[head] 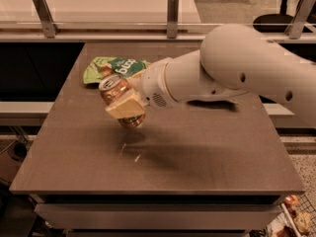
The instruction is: Knock orange can over
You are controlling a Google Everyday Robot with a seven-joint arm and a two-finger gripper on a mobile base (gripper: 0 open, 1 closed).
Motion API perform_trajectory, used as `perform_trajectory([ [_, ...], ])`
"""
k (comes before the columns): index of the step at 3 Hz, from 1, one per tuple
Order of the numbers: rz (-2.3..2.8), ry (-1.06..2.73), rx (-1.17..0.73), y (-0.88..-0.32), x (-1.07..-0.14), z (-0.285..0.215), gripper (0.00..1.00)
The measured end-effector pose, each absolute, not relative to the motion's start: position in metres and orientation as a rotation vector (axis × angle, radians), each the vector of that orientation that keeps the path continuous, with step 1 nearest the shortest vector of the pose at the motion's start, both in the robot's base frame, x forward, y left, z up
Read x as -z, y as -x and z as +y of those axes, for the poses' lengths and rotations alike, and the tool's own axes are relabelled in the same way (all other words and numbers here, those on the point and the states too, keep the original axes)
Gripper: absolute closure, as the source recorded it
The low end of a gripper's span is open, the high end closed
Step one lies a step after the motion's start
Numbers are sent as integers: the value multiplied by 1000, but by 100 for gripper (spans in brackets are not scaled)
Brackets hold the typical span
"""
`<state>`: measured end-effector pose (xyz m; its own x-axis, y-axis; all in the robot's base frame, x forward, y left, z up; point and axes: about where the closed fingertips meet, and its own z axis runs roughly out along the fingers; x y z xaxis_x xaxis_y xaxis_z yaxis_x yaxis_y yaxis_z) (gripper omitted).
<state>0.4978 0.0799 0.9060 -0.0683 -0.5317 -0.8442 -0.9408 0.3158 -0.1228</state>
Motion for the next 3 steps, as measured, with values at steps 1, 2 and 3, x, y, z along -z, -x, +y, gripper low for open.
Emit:
perform_trajectory([
  [1,1843,1365,-514,-500,-909,74,100],
  [2,1926,1389,-474,-501,-902,78,100],
  [3,2026,1416,-432,-502,-885,85,100],
])
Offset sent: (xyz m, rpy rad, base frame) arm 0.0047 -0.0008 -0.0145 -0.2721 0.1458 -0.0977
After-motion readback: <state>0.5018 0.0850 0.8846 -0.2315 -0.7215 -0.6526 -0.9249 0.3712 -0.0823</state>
